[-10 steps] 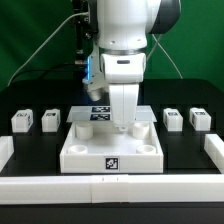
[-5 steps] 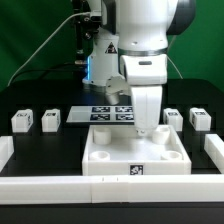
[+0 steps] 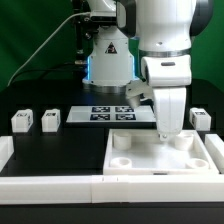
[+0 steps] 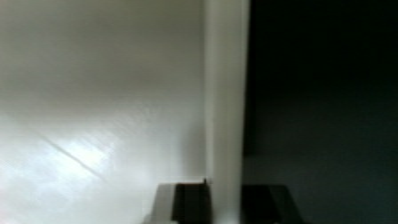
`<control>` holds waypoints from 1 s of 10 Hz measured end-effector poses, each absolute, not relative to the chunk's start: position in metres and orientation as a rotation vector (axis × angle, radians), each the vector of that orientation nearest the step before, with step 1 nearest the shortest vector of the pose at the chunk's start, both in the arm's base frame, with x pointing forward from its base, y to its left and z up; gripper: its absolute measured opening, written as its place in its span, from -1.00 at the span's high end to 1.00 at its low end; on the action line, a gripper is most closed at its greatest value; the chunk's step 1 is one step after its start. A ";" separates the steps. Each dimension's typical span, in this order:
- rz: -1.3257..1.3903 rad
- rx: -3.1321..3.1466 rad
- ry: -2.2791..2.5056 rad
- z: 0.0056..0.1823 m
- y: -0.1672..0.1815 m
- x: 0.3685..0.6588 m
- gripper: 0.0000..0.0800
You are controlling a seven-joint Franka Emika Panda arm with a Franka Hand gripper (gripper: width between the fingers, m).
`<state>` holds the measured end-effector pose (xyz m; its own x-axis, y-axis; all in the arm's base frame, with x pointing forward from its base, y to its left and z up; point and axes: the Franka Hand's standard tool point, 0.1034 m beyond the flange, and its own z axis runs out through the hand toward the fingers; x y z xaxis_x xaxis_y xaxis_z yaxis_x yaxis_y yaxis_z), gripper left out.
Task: Assemble one leg
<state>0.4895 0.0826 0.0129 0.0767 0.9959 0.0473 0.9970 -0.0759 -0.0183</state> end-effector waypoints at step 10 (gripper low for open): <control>-0.047 -2.260 -2.114 0.013 0.088 0.492 0.31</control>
Offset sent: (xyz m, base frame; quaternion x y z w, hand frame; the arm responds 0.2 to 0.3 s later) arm 0.0012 0.0035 0.0025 -0.0077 -0.0055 -0.0504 0.9987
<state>0.4919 0.0881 0.0129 0.0667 0.9963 0.0542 0.9977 -0.0661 -0.0133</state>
